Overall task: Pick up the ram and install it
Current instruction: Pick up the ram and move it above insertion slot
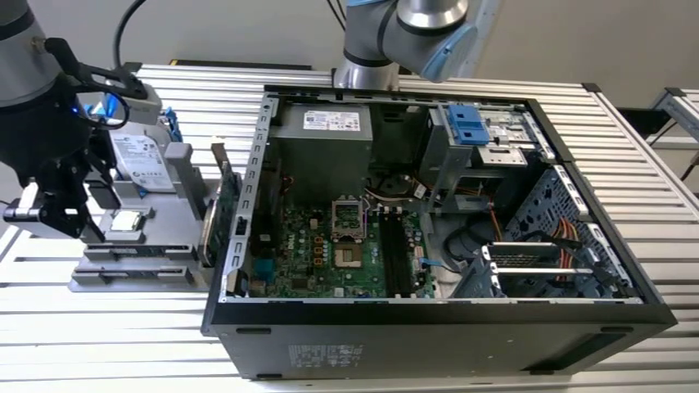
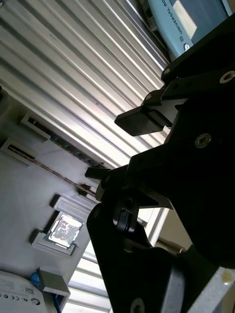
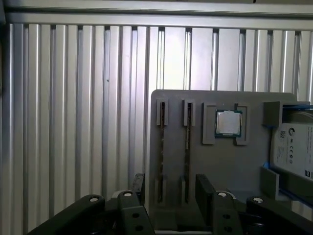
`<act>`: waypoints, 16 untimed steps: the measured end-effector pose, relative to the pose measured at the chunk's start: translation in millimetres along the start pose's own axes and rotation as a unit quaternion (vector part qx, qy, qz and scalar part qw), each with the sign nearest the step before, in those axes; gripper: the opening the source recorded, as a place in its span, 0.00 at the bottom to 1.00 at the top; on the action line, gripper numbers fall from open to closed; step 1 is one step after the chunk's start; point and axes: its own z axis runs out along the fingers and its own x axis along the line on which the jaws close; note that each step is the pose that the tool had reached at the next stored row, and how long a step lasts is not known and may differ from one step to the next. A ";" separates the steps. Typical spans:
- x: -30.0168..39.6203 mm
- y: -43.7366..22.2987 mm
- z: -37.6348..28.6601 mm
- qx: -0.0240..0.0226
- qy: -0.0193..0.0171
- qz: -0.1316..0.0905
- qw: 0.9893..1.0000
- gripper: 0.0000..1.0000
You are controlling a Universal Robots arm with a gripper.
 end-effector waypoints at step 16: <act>-0.2 -0.4 15.2 0.000 0.000 0.000 1.000 1.00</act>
